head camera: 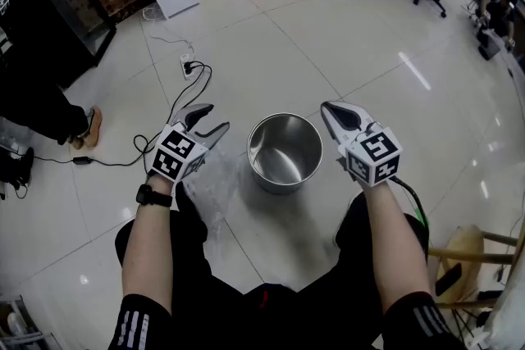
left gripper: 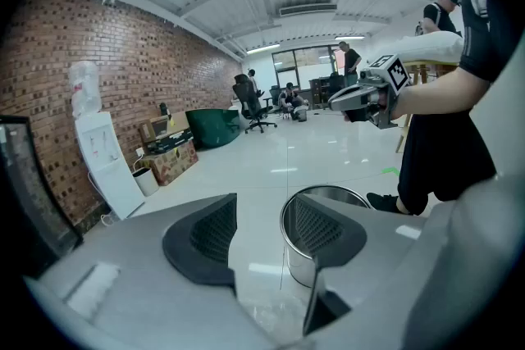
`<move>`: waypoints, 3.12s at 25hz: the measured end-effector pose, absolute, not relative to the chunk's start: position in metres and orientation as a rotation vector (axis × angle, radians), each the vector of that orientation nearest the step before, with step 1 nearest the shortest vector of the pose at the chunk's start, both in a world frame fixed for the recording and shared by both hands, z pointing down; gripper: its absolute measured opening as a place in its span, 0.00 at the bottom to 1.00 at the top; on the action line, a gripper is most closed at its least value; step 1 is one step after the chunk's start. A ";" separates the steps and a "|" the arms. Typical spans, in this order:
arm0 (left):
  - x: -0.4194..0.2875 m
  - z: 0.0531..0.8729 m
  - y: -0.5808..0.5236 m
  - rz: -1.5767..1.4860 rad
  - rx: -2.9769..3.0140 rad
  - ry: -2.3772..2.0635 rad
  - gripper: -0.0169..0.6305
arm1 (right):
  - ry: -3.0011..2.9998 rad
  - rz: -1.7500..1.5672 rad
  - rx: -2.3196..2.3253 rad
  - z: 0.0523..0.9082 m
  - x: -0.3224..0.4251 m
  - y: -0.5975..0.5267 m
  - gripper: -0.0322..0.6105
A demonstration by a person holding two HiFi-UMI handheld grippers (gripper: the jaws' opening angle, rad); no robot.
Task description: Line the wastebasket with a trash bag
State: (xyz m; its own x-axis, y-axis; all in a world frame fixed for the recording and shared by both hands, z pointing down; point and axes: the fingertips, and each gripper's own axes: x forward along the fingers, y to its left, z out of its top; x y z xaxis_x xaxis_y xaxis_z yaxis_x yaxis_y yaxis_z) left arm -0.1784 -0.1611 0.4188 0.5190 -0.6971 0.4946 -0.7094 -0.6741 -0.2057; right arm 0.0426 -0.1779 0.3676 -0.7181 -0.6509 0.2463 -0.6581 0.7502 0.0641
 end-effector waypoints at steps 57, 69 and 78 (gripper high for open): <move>-0.251 0.566 -0.211 1.324 2.489 -1.179 0.03 | -2.669 -0.023 0.972 0.364 0.025 -0.178 0.06; -0.145 0.425 -0.187 1.429 2.877 -1.104 0.03 | -2.714 0.034 1.026 0.353 0.032 -0.183 0.06; -0.056 0.472 -0.120 1.575 3.001 -0.681 0.03 | -2.763 0.183 0.953 0.363 0.021 -0.184 0.24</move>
State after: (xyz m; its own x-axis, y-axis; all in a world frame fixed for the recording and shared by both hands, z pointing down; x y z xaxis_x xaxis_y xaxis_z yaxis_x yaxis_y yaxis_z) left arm -0.0559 -0.1200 0.4716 0.5193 -0.4746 0.7107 -0.1923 -0.8752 -0.4439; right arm 0.0211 -0.1836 0.3634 -0.7678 -0.5940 0.2401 -0.6205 0.7828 -0.0474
